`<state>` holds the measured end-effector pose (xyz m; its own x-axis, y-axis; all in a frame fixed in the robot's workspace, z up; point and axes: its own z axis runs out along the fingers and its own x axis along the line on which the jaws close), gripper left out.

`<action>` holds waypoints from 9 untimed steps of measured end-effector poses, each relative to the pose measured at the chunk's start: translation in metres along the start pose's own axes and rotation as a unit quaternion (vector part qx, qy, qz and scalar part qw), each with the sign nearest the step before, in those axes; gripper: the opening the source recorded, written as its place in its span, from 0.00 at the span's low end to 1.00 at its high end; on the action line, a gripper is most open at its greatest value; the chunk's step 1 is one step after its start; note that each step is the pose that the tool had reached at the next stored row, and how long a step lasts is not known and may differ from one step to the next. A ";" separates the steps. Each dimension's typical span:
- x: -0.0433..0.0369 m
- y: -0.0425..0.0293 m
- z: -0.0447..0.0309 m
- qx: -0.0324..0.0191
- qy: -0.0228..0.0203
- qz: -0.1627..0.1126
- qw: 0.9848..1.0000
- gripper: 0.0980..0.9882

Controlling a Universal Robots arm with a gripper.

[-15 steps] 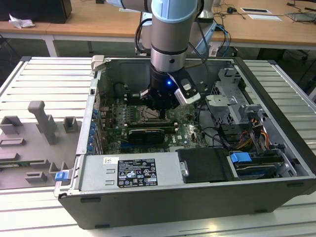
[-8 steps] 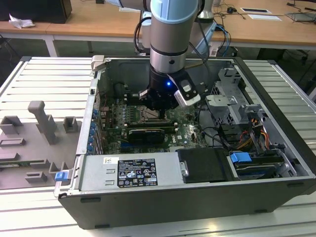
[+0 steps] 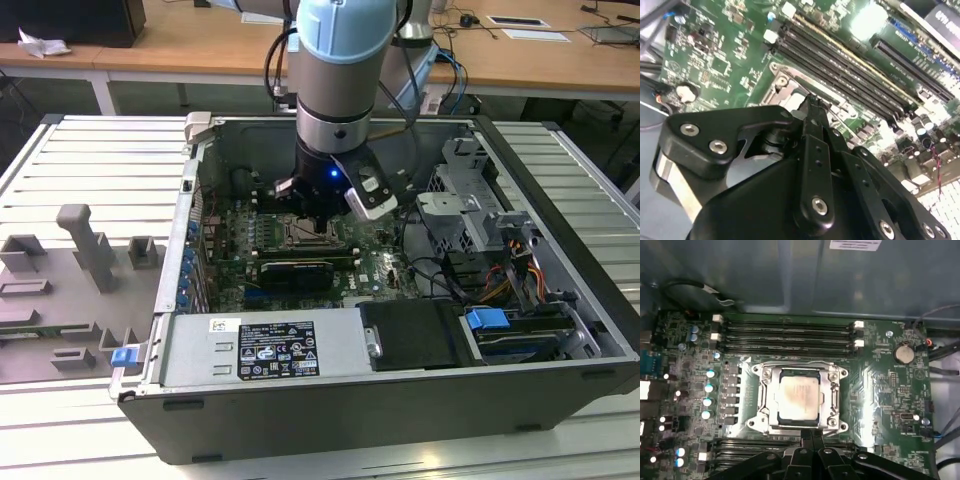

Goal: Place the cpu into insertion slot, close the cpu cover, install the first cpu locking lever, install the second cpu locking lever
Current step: 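Install the second cpu locking lever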

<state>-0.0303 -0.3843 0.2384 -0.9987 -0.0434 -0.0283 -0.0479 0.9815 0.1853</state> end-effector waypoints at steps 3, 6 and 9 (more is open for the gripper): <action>0.0096 -0.0003 0.0007 -0.002 0.000 -0.003 1.000 0.01; 0.0129 -0.0074 0.0002 -0.002 0.000 -0.003 1.000 0.01; 0.0211 -0.0095 0.0008 -0.004 0.001 -0.004 1.000 0.01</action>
<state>-0.0510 -0.3944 0.2352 -0.9982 -0.0519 -0.0289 -0.0566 0.9795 0.1936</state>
